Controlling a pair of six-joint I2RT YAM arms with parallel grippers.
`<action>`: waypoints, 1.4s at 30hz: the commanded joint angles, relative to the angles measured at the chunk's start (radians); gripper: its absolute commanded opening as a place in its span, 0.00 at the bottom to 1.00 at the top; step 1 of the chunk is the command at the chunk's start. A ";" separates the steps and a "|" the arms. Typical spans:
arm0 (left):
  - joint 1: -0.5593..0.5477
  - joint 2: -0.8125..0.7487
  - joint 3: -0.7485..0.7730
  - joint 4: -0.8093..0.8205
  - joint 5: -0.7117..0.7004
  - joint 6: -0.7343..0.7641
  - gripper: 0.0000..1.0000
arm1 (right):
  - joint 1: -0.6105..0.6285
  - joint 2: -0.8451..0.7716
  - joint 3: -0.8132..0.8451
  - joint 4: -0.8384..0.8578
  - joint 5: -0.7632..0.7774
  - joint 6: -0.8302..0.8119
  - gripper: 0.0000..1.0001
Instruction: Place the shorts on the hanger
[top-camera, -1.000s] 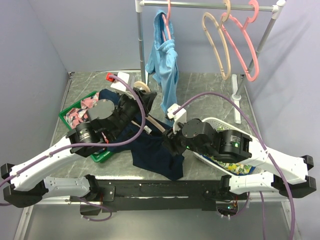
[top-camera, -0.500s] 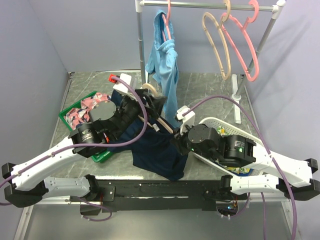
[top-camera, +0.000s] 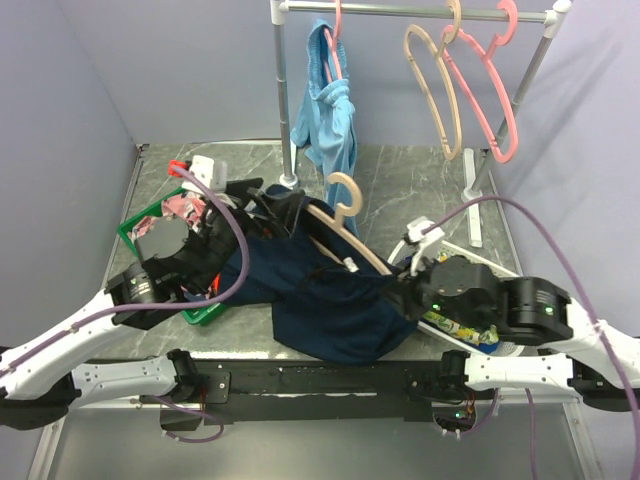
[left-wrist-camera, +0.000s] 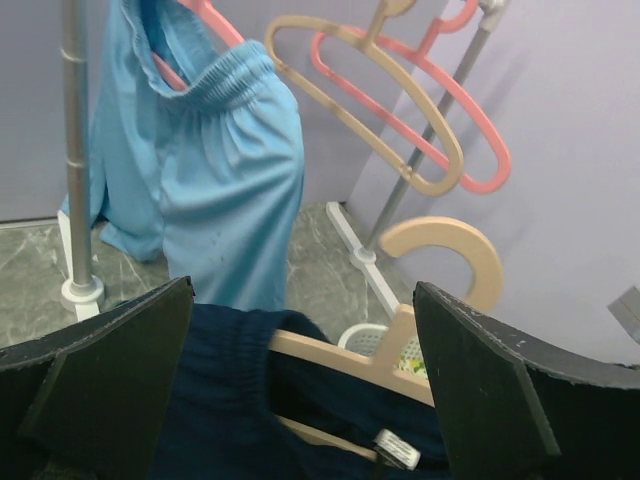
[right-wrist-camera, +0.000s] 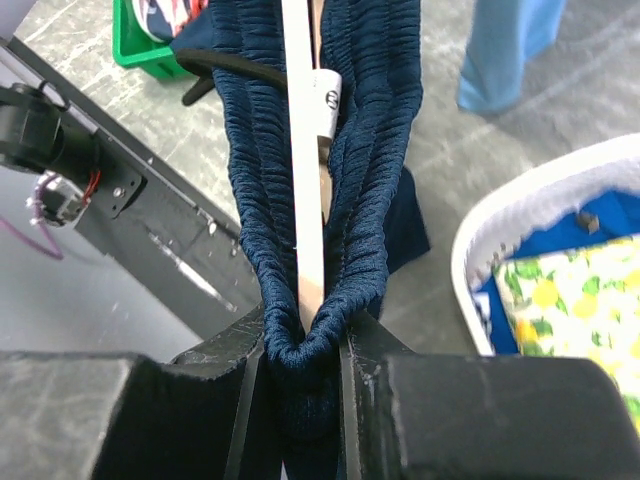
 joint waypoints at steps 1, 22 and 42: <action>0.037 0.046 0.065 0.014 0.019 -0.023 0.98 | 0.007 -0.035 0.117 -0.138 0.025 0.121 0.00; 0.231 0.562 0.280 0.213 0.702 -0.292 0.99 | 0.005 -0.124 0.191 -0.424 -0.057 0.330 0.00; 0.340 0.809 0.304 0.301 0.188 -0.324 0.97 | 0.001 -0.008 0.207 -0.424 0.205 0.449 0.00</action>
